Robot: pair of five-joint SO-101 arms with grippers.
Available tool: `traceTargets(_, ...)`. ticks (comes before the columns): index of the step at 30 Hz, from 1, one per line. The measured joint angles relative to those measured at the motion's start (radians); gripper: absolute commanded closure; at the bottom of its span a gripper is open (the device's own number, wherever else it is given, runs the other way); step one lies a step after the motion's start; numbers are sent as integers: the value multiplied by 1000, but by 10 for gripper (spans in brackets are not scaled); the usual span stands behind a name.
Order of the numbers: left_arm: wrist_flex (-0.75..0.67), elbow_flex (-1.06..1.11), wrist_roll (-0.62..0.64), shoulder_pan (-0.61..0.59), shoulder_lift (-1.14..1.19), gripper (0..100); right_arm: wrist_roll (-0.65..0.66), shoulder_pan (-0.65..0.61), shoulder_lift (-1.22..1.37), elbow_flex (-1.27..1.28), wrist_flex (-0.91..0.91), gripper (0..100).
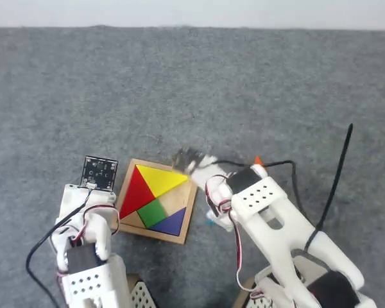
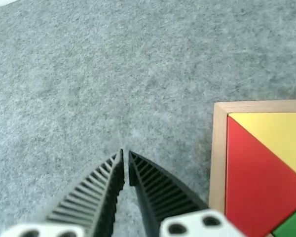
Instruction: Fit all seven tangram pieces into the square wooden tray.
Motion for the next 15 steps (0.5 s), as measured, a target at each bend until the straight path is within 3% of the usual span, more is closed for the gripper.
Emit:
traceTargets(4,0,0,0,0,0,985,338,3,0,-6,57,924)
traceTargets(8,0,0,0,0,0,985,597,0,0,-6,3,924)
traceTargets(11,0,0,0,0,0,985,651,0,0,-6,-41,912)
traceTargets(15,0,0,0,0,0,985,698,0,0,-40,-32,802)
